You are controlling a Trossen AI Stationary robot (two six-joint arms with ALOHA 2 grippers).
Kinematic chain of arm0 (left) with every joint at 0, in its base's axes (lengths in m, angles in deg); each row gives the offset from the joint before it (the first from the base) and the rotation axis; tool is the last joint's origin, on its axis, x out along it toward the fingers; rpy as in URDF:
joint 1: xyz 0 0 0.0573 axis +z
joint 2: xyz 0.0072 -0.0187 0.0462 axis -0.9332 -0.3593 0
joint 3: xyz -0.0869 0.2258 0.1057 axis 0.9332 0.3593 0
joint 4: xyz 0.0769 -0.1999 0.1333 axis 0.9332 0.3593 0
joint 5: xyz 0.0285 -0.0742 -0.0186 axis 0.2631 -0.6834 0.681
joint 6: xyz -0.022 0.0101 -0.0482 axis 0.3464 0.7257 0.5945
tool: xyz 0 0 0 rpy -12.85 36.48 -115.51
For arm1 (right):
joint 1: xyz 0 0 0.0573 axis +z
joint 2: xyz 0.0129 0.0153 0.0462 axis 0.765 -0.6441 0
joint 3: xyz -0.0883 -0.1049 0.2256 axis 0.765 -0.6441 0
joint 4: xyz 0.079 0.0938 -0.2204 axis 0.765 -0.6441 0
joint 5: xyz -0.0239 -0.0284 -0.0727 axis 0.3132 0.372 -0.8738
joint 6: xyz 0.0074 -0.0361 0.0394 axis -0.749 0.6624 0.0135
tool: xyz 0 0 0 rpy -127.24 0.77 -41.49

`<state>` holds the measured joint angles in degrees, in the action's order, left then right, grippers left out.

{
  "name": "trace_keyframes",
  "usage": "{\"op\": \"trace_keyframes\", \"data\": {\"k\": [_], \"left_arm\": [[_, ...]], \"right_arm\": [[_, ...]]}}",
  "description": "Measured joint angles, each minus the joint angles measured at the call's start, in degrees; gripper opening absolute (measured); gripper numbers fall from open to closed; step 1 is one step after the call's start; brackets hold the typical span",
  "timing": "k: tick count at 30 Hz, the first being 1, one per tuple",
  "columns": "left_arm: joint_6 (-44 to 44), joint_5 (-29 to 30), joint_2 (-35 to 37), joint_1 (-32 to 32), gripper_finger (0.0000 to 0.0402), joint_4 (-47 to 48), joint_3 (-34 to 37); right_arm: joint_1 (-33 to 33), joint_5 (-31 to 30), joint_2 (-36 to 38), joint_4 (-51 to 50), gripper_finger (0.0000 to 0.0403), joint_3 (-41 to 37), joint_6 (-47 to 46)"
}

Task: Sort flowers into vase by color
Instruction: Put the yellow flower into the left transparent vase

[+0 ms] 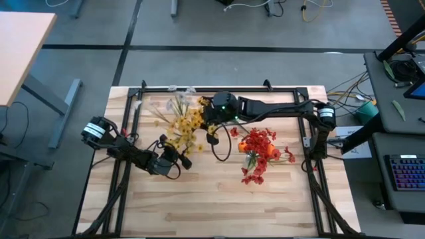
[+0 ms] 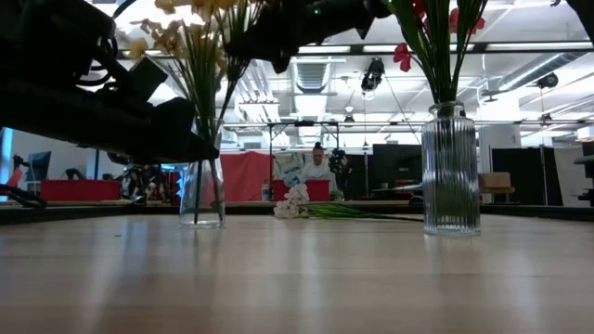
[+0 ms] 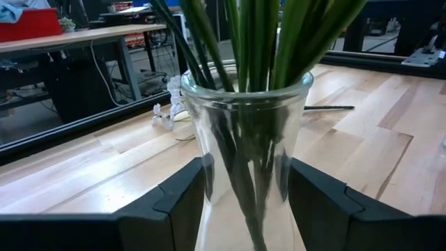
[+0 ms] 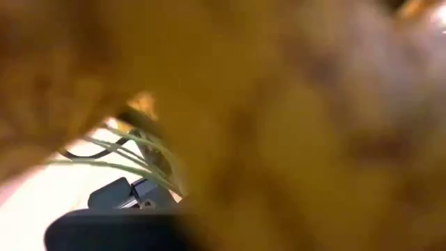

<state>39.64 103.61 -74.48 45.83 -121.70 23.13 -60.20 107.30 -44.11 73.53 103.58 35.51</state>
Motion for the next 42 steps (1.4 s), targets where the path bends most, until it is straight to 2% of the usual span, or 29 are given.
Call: {"op": "trace_keyframes", "data": {"k": [5, 20, 23, 33, 42], "left_arm": [[0.02, -0.02, 0.00, 0.00, 0.0174, -0.02, 0.00], [0.07, 0.04, 0.00, -0.02, 0.0174, 0.02, 0.00], [0.07, 0.07, 0.00, -0.02, 0.0174, 0.05, 0.00], [0.26, 0.11, 0.00, -0.02, 0.0174, 0.16, 0.00], [0.31, 0.13, 0.02, -0.02, 0.0174, 0.33, 0.00]], "right_arm": [[-0.06, -0.07, -0.06, -2.10, 0.0013, 1.19, -0.23], [0.97, 0.02, -5.37, 2.09, 0.0019, 0.93, -1.84], [1.08, 0.09, -5.31, 2.19, 0.0048, 0.93, -1.81], [1.17, -0.23, -3.35, -0.57, 0.0178, 0.93, -2.99], [1.06, -1.01, 1.24, -5.26, 0.0237, 0.95, -6.15]]}}
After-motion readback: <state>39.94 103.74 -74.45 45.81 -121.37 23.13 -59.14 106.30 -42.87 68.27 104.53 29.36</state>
